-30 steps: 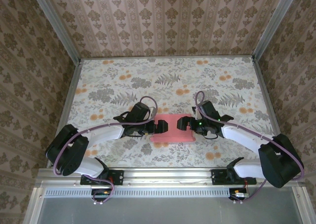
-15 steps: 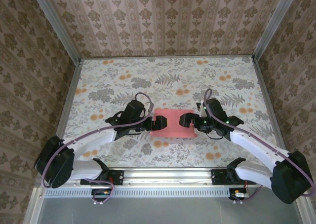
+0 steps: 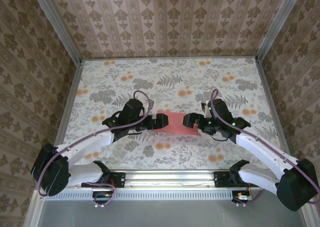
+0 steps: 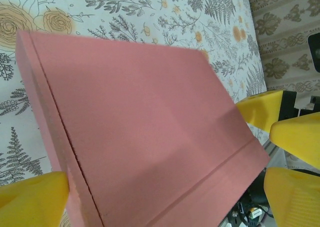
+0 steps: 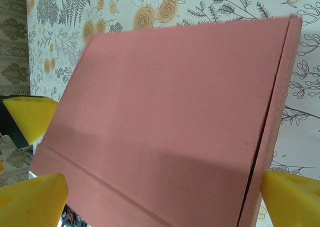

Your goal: Fold the paper box

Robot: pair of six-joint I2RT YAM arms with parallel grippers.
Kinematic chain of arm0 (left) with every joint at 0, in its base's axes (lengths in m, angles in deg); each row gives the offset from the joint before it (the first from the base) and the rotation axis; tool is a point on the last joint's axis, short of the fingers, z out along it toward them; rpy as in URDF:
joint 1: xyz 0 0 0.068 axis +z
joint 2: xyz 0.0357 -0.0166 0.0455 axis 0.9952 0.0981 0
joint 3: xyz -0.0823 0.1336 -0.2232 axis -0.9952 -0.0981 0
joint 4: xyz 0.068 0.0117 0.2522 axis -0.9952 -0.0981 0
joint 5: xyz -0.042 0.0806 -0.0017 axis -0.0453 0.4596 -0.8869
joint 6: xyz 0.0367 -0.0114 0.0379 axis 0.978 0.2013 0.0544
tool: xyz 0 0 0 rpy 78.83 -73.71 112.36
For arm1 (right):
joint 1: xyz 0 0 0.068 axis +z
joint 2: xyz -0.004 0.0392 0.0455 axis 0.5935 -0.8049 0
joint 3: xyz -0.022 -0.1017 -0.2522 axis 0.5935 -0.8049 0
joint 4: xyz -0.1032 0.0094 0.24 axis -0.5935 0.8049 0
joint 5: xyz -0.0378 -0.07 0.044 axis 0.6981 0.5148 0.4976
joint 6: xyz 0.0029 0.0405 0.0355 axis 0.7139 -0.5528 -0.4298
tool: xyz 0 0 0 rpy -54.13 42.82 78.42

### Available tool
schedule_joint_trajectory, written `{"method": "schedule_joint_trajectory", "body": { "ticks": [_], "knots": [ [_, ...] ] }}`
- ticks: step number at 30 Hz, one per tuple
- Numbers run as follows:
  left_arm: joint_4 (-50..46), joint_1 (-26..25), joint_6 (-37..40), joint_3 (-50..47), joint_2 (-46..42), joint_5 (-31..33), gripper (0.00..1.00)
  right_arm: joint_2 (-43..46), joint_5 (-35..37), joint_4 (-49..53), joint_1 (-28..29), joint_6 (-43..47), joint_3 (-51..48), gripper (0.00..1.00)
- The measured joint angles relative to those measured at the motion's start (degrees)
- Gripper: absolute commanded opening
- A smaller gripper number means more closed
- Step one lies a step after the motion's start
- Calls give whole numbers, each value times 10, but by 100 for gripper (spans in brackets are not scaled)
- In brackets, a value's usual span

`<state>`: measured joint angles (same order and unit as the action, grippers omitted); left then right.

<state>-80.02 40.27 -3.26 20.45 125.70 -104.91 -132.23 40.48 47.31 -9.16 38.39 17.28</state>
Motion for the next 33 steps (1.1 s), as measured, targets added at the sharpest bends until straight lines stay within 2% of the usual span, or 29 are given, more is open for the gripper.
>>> {"method": "schedule_joint_trajectory", "body": {
  "ticks": [16, 33],
  "knots": [
    [4, 4, -21, 0, 4, -6, 100, -19, -15, -2, -13, -25, 0, 100],
    [-4, 7, -92, 0, 6, -5, 100, -23, -30, 47, -23, -43, 51, 100]
  ]
}}
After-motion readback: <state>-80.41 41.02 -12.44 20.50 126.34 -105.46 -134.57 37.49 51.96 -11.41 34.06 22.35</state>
